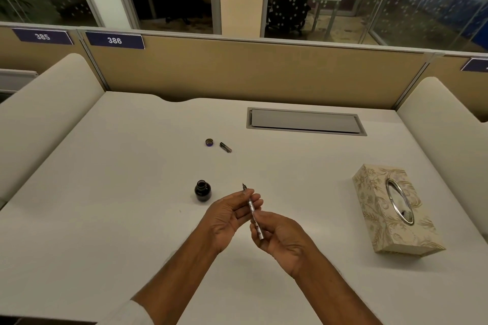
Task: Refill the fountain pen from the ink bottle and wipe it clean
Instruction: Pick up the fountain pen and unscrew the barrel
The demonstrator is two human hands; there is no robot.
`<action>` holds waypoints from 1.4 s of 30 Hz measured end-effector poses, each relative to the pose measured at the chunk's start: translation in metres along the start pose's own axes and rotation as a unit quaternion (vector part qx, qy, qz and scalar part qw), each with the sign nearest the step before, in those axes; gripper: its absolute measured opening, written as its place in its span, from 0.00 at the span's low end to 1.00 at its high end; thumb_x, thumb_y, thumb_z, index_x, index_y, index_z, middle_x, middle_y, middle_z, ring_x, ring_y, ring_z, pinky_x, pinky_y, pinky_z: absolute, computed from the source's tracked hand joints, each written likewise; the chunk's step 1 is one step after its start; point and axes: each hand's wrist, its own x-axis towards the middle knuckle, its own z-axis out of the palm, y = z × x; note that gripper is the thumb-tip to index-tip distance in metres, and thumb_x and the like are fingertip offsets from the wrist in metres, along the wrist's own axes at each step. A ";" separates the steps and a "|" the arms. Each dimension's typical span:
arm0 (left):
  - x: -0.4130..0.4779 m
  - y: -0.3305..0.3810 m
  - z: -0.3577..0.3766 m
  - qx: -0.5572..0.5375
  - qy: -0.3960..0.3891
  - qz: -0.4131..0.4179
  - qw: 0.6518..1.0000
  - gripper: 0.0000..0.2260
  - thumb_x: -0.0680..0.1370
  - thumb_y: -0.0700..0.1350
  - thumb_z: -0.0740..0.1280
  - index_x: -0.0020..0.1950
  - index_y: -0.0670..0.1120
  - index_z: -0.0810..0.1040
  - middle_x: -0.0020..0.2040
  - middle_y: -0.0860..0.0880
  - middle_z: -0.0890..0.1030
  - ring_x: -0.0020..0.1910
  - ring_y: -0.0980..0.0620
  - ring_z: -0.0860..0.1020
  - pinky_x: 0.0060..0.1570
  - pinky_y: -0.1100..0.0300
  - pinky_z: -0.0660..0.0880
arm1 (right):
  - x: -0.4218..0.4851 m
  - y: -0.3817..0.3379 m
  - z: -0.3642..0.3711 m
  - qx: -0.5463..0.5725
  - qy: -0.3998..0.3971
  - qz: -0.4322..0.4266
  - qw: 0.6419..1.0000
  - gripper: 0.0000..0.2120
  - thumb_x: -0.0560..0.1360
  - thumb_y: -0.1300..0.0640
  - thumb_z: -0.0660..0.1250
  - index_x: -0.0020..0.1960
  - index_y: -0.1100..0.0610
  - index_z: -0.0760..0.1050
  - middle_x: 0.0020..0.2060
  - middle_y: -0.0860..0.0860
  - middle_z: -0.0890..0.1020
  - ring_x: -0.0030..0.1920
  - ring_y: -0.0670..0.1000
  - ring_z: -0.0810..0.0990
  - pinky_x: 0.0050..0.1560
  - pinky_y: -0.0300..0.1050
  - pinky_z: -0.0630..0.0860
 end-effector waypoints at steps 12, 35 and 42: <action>0.001 -0.004 0.007 0.033 0.024 0.070 0.997 0.11 0.78 0.38 0.71 0.58 0.35 0.82 0.53 0.36 0.86 0.54 0.40 0.86 0.55 0.50 0.82 | 0.001 0.004 0.005 -0.130 0.065 -0.130 0.981 0.03 0.76 0.63 0.73 0.47 0.62 0.85 0.41 0.59 0.85 0.39 0.53 0.83 0.47 0.47 0.85; 0.000 0.019 0.028 0.080 0.044 0.147 0.985 0.10 0.78 0.41 0.72 0.56 0.38 0.83 0.50 0.38 0.87 0.51 0.41 0.87 0.61 0.45 0.80 | 0.011 0.014 0.022 -0.320 0.138 -0.383 0.855 0.04 0.78 0.58 0.71 0.46 0.50 0.80 0.39 0.47 0.85 0.41 0.50 0.84 0.45 0.41 0.83; 0.003 0.032 0.029 0.028 0.098 0.175 0.979 0.10 0.78 0.40 0.72 0.57 0.38 0.82 0.50 0.38 0.87 0.49 0.40 0.87 0.57 0.47 0.82 | 0.011 0.022 0.011 -0.341 0.160 -0.401 0.835 0.02 0.77 0.60 0.72 0.48 0.53 0.80 0.42 0.47 0.84 0.45 0.46 0.82 0.41 0.30 0.75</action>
